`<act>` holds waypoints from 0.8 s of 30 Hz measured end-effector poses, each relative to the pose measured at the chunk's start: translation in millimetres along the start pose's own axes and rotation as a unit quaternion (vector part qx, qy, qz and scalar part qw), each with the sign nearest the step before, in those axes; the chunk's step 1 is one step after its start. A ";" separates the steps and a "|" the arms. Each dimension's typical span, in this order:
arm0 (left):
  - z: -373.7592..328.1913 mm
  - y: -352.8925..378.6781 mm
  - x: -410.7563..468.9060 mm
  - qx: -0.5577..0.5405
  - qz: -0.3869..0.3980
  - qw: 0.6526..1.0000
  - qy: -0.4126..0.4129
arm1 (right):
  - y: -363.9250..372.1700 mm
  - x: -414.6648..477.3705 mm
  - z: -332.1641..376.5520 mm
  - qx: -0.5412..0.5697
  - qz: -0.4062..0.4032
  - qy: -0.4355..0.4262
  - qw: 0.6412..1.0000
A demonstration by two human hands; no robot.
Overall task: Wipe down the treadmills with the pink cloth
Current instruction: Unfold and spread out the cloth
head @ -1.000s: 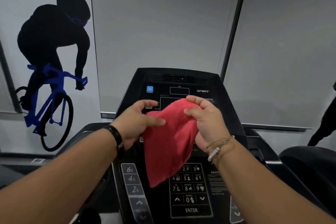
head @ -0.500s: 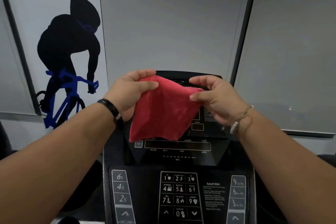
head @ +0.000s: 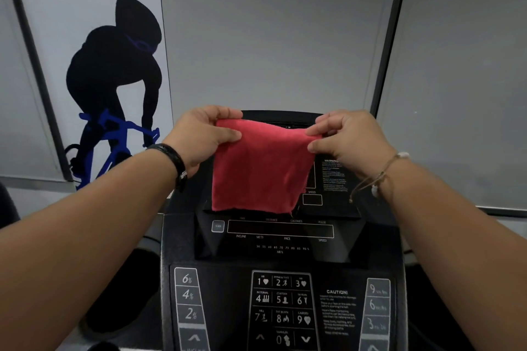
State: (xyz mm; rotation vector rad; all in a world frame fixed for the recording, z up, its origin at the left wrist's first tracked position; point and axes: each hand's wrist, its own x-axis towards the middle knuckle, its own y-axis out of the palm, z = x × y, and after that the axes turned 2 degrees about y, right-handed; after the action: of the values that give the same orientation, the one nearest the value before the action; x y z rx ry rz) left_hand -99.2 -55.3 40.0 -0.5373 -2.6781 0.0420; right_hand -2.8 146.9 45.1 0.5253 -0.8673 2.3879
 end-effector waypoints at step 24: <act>64.7 31.1 40.3 0.429 0.064 0.891 0.136 | 37.8 0.1 -85.5 -0.156 -0.045 -0.090 0.983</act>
State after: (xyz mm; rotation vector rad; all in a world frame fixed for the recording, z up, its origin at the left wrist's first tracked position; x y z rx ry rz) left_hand -147.6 -8.2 -7.1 -0.3753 -2.0505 1.0461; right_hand -40.4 180.3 -33.7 0.6439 -1.2425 2.0935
